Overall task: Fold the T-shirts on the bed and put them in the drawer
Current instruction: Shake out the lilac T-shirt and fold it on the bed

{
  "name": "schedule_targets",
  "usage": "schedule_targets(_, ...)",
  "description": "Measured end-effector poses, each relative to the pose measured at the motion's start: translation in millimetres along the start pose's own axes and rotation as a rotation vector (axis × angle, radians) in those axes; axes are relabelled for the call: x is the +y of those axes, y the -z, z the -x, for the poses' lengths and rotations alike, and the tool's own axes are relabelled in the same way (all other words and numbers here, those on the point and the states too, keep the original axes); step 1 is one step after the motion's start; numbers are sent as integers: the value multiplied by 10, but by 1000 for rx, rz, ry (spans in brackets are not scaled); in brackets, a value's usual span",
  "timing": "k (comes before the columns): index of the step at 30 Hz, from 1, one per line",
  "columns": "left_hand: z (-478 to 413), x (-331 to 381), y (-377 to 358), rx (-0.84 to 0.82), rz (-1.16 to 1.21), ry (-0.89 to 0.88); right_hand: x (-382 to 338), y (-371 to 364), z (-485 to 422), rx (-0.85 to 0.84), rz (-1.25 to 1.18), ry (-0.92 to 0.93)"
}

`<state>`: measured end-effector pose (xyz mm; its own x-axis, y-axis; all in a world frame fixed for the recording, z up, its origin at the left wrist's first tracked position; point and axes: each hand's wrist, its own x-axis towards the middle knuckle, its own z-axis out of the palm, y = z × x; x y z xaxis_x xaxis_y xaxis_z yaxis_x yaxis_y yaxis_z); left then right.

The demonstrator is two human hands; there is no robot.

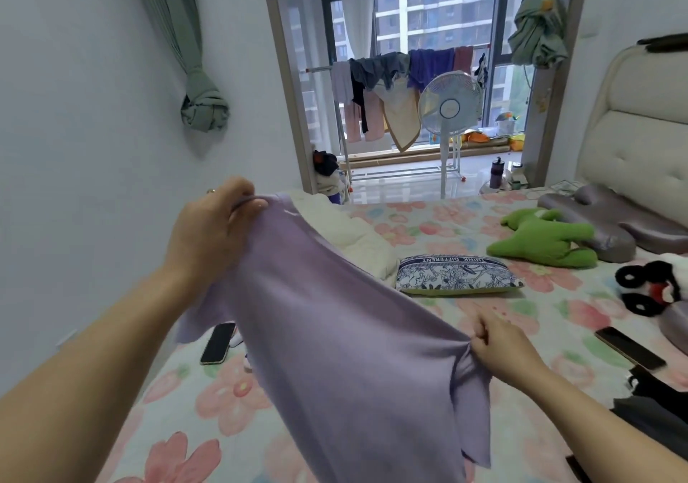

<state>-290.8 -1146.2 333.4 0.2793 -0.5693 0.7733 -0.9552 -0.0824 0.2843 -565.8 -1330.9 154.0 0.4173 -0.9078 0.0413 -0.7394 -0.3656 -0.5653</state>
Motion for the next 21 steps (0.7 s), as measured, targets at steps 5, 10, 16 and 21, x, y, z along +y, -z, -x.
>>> schedule_targets(5, 33, -172, -52, -32, -83, 23, -49, -4, 28, -8, -286, 112)
schedule_targets(10, 26, -401, 28, -106, -226, 30, -76, 138, 103, -322, -270, 229)
schedule_targets(16, 231, -796, 133, -351, -370, 57, 55, 480, 140, -667, -25, 111)
schedule_targets(21, 469, -811, -80, -215, -250, 126, 105, 537, 141, -549, -543, 14)
